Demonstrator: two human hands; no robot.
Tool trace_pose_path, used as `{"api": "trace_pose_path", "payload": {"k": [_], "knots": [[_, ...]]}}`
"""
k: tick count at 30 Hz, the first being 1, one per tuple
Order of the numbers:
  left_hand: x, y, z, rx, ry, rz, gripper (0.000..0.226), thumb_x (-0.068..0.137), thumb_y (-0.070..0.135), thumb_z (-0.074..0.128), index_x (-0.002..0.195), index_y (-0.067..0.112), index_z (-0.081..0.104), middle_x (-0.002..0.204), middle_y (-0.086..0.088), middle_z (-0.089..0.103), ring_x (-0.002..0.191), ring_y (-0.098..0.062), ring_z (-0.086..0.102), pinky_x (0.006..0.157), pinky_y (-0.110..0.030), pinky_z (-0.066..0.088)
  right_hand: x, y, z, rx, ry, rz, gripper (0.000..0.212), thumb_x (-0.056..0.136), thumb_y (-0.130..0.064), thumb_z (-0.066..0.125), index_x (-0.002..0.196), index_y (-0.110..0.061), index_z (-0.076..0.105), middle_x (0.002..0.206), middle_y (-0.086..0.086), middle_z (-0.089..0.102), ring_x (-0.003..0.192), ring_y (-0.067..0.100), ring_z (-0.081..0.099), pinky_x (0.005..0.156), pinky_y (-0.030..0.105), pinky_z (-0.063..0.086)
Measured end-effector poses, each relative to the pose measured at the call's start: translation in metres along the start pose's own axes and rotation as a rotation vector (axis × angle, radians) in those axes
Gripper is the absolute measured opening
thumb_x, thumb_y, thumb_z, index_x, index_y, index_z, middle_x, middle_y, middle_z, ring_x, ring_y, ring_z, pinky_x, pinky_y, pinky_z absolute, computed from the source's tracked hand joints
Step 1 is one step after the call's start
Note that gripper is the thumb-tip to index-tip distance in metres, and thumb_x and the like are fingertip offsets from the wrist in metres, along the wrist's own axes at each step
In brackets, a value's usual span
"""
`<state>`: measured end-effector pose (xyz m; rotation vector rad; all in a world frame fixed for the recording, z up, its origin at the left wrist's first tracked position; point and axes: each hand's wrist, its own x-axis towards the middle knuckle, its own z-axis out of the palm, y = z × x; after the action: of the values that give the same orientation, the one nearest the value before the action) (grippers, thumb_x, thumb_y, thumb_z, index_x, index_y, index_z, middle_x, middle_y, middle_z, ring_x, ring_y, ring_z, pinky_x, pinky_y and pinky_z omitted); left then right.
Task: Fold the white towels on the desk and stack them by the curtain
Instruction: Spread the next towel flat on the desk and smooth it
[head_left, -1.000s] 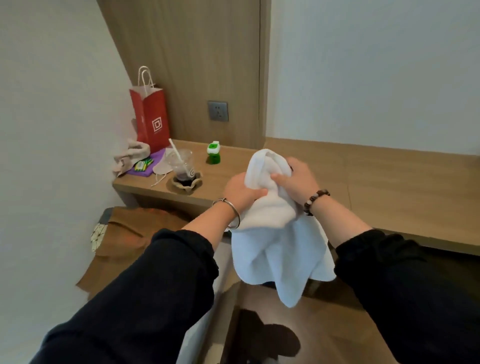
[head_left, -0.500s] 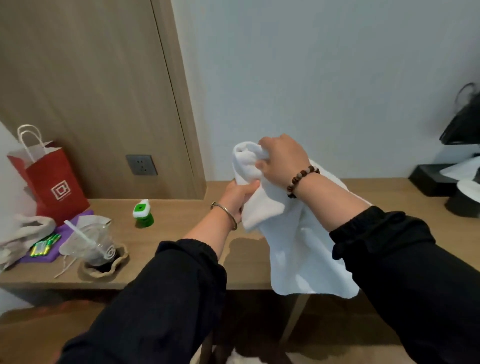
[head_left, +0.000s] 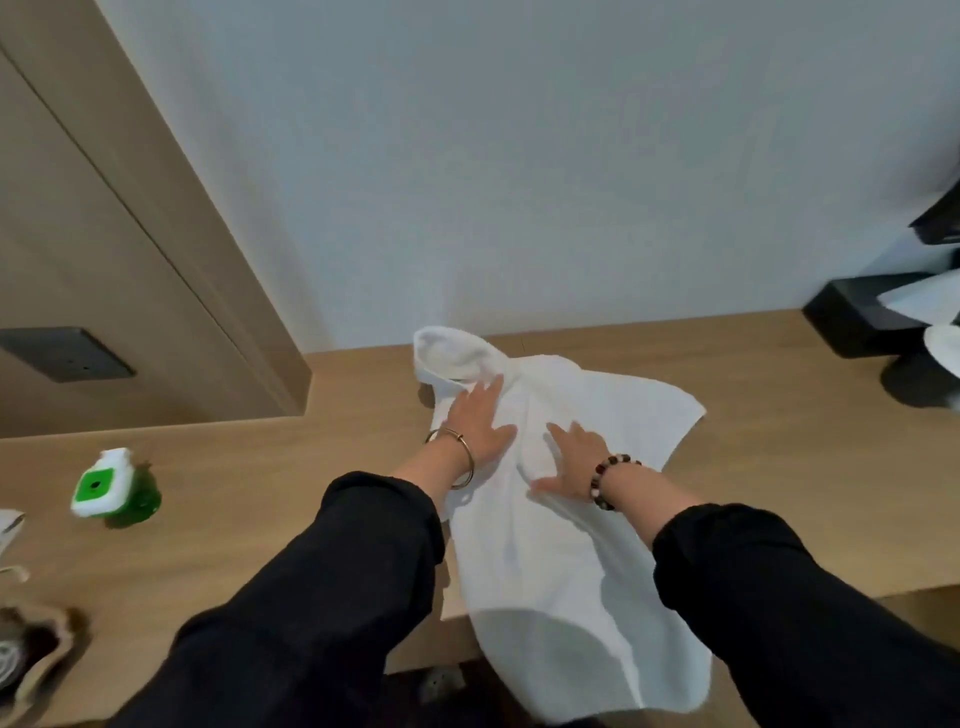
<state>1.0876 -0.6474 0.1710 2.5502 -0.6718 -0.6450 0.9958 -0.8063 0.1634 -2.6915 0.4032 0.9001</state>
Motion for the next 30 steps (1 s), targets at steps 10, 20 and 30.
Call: {"api": "trace_pose_path", "payload": {"k": [10, 20, 30], "knots": [[0.029, 0.03, 0.065, 0.265, -0.085, -0.21, 0.086, 0.086, 0.058, 0.042, 0.147, 0.041, -0.016, 0.157, 0.001, -0.024, 0.144, -0.028, -0.018, 0.114, -0.053, -0.002, 0.052, 0.072, 0.016, -0.147, -0.011, -0.193, 0.102, 0.077, -0.074, 0.051, 0.147, -0.043, -0.015, 0.152, -0.006, -0.034, 0.142, 0.024, -0.026, 0.108, 0.066, 0.003], [0.06, 0.057, 0.084, 0.376, 0.159, -0.407, 0.079, 0.082, 0.059, 0.035, 0.148, 0.042, -0.005, 0.159, 0.0, -0.007, 0.144, -0.029, -0.004, 0.112, -0.048, 0.018, 0.109, 0.096, -0.033, -0.256, 0.012, -0.39, 0.101, 0.077, -0.064, 0.061, 0.146, -0.047, -0.011, 0.154, -0.01, -0.029, 0.144, 0.022, -0.023, 0.112, 0.061, -0.004], [0.061, 0.043, 0.092, 0.472, 0.384, -0.311, 0.067, 0.081, 0.06, 0.04, 0.143, 0.039, 0.026, 0.145, -0.002, 0.027, 0.128, -0.03, 0.026, 0.095, -0.041, 0.03, 0.116, 0.088, -0.032, -0.265, 0.119, -0.415, 0.096, 0.078, -0.058, 0.063, 0.15, -0.039, 0.004, 0.159, -0.005, -0.012, 0.146, 0.026, -0.008, 0.114, 0.057, 0.01]]}}
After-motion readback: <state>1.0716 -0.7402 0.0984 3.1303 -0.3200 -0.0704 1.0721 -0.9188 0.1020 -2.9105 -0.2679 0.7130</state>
